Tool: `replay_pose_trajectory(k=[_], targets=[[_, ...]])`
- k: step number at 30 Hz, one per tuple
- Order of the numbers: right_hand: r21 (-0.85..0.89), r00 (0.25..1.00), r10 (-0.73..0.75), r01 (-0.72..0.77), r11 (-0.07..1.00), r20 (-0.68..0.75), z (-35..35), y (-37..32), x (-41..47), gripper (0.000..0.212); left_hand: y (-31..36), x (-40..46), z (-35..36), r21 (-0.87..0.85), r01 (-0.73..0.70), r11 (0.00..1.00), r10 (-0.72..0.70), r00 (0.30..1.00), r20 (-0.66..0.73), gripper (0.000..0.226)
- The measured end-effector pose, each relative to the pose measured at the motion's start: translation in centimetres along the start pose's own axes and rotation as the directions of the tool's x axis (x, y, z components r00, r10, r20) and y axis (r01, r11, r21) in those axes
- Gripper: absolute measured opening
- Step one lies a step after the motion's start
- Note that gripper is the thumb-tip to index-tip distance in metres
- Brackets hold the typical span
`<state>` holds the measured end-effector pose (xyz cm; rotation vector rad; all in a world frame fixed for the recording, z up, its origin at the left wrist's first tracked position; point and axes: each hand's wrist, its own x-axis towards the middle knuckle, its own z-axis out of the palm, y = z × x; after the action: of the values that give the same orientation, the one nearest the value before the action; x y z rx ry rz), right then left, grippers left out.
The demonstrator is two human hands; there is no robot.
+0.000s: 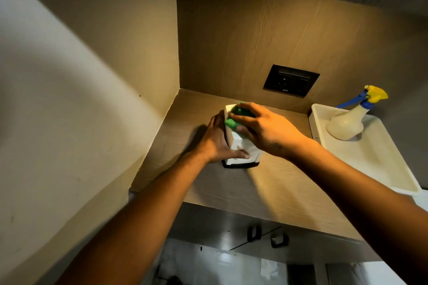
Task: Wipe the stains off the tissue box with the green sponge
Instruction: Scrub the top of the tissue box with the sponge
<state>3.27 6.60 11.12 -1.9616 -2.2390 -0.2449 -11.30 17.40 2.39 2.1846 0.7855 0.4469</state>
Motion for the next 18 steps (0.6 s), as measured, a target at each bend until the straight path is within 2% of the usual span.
replay_pose_trajectory(k=[4, 7, 10, 13, 15, 18], targets=[[0.055, 0.989, 0.148, -0.148, 0.987, 0.005, 0.0, 2.6, -1.6, 0.059, 0.0, -0.2, -0.1, -0.081, 0.034, 0.996, -0.034, 0.999, 0.005, 0.141], [0.08, 0.962, 0.272, -0.274, 0.959, 0.029, 0.5, 3.8, 1.7, 0.048, 0.1, -0.1, -0.3, -0.07, 0.047, 0.996, -0.046, 0.999, 0.023, 0.143], [0.065, 0.941, 0.32, -0.328, 0.942, 0.108, 0.8, 3.4, 4.7, 0.049, -0.1, -0.4, -0.4, -0.052, 0.02, 0.998, -0.02, 1.0, 0.004, 0.142], [0.032, 0.968, 0.242, -0.245, 0.969, 0.07, 0.5, 1.9, 4.3, 0.056, -0.2, -0.5, -0.4, -0.038, -0.009, 0.999, 0.009, 1.0, -0.003, 0.133], [0.031, 0.992, 0.129, -0.129, 0.991, 0.003, 0.0, 0.8, 2.5, 0.054, 0.0, -0.4, -0.4, 0.008, -0.017, 1.0, 0.018, 1.0, -0.02, 0.131], [0.024, 1.0, 0.022, -0.022, 0.999, -0.004, -0.5, -0.1, -0.7, 0.05, 0.3, -0.3, -0.3, 0.068, 0.003, 0.998, -0.003, 1.0, 0.005, 0.135]])
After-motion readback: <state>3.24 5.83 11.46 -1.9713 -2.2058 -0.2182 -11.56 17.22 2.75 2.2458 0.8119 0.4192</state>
